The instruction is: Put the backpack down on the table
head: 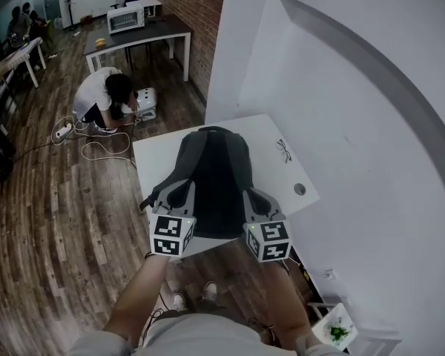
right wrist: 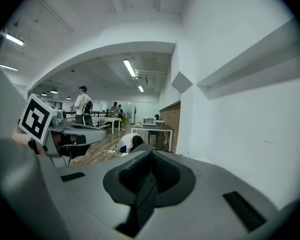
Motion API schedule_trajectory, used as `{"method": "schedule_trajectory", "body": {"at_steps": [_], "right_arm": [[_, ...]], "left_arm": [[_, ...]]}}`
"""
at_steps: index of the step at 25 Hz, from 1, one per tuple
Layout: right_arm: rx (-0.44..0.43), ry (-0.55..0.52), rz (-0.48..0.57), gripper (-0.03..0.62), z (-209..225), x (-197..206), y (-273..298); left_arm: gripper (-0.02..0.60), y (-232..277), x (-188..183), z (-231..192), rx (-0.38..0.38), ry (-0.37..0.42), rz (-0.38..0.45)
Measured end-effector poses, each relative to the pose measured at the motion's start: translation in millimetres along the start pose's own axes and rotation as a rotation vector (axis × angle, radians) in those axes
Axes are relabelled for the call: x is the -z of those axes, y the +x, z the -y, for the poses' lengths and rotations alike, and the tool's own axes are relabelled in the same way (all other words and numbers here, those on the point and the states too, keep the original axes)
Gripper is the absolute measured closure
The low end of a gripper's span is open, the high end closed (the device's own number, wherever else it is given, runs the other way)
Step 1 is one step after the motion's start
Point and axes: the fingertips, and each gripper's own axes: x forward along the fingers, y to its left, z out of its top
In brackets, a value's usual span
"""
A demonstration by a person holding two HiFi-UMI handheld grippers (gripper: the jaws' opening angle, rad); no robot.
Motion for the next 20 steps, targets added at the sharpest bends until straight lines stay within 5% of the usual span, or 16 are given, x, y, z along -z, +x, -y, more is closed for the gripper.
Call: {"method": "schedule_trajectory", "body": {"at_steps": [10, 20], "right_arm": [[-0.022, -0.017, 0.180, 0.554, -8, -63, -52], [-0.034, -0.071, 0.220, 0.554, -13, -77, -105]], "left_arm": [[0.565, -56, -65, 7, 0.005, 0.059, 0.177], [0.565, -127, -99, 3, -0.023, 0.063, 0.250]]}}
